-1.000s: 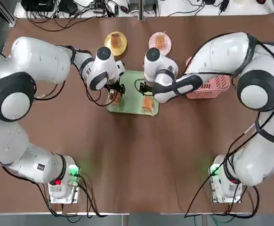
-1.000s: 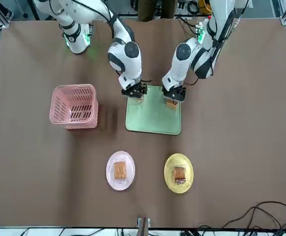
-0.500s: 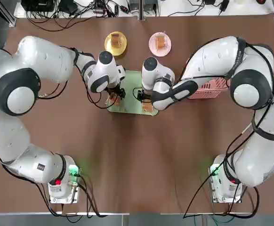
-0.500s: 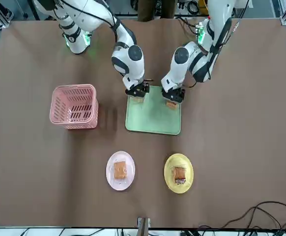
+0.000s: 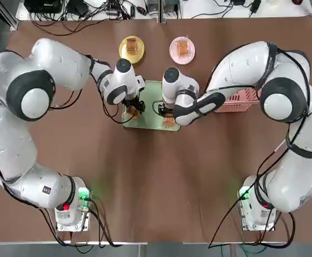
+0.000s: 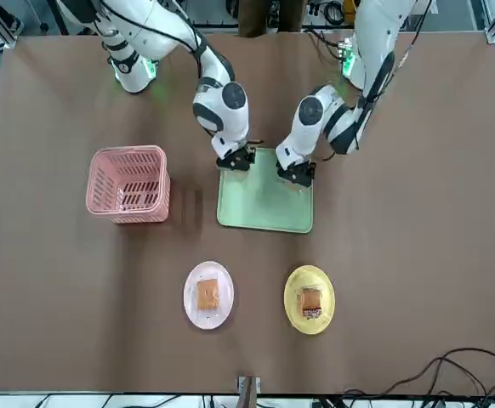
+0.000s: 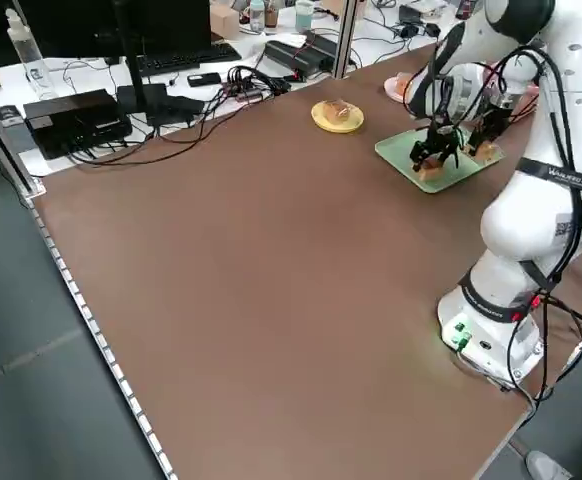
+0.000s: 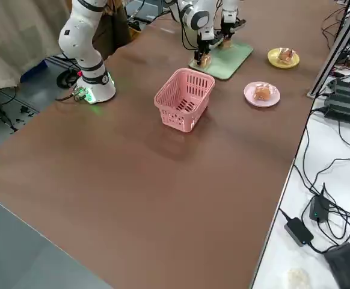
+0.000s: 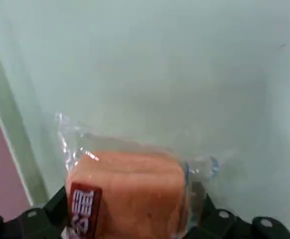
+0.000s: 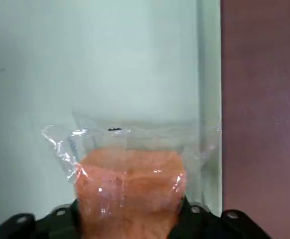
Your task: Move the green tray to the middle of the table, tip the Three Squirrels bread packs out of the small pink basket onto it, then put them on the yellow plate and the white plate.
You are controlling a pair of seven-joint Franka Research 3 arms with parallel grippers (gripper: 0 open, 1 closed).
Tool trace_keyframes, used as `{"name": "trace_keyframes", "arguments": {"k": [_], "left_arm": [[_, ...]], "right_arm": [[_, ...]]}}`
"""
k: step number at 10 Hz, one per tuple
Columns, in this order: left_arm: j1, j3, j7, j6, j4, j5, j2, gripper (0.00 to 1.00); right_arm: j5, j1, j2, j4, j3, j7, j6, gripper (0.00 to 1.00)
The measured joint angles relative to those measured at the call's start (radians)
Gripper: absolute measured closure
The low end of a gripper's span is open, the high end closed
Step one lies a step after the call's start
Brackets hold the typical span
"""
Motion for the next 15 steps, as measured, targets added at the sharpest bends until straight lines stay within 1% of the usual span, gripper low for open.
{"name": "trace_keyframes", "arguments": {"k": [1,2,3,5,6,7,8,9,10,11,12,13,14,15], "left_arm": [[0.002,0.003,0.000,0.000,0.011,0.008,0.021,0.00],[0.004,0.004,0.000,0.000,0.018,0.011,0.028,0.01],[0.006,0.005,-0.003,0.000,0.022,0.011,0.028,0.04],[0.022,0.004,-0.004,-0.017,0.040,0.011,0.015,0.30],[0.038,0.004,-0.004,-0.053,0.058,0.011,-0.004,0.40],[0.057,0.004,-0.004,-0.104,0.087,0.012,-0.025,0.42],[0.085,0.004,-0.003,-0.166,0.131,0.013,-0.050,0.43],[0.113,0.005,-0.001,-0.222,0.190,0.013,-0.068,0.44],[0.135,0.006,0.001,-0.270,0.277,0.013,-0.070,0.45],[0.150,0.009,0.003,-0.319,0.379,0.013,-0.049,0.51],[0.156,0.011,0.007,-0.372,0.486,0.013,-0.002,0.54],[0.156,0.015,0.018,-0.408,0.585,0.014,0.066,0.54],[0.155,0.023,0.029,-0.413,0.662,0.014,0.132,0.54],[0.152,0.036,0.040,-0.413,0.729,0.014,0.187,0.54]], "right_arm": [[-0.001,-0.003,-0.003,0.006,0.000,0.001,-0.002,0.40],[-0.002,-0.013,-0.004,0.023,0.000,0.001,-0.006,0.47],[-0.010,-0.028,-0.005,0.046,-0.002,0.001,-0.008,0.51],[-0.025,-0.086,-0.024,0.105,-0.014,-0.029,-0.013,0.51],[-0.026,-0.115,-0.037,0.138,-0.032,-0.074,-0.017,0.51],[-0.029,-0.133,-0.044,0.176,-0.066,-0.132,-0.018,0.51],[-0.029,-0.141,-0.047,0.227,-0.118,-0.207,-0.018,0.54],[-0.028,-0.146,-0.043,0.280,-0.169,-0.290,-0.018,0.54],[-0.028,-0.149,-0.029,0.334,-0.211,-0.363,-0.018,0.54],[-0.028,-0.153,0.001,0.394,-0.230,-0.405,-0.032,0.54],[-0.028,-0.152,0.040,0.465,-0.232,-0.452,-0.076,0.54],[-0.028,-0.149,0.086,0.549,-0.231,-0.516,-0.133,0.54],[-0.018,-0.146,0.137,0.637,-0.228,-0.566,-0.172,0.54],[-0.010,-0.141,0.194,0.723,-0.225,-0.597,-0.188,0.54]]}}
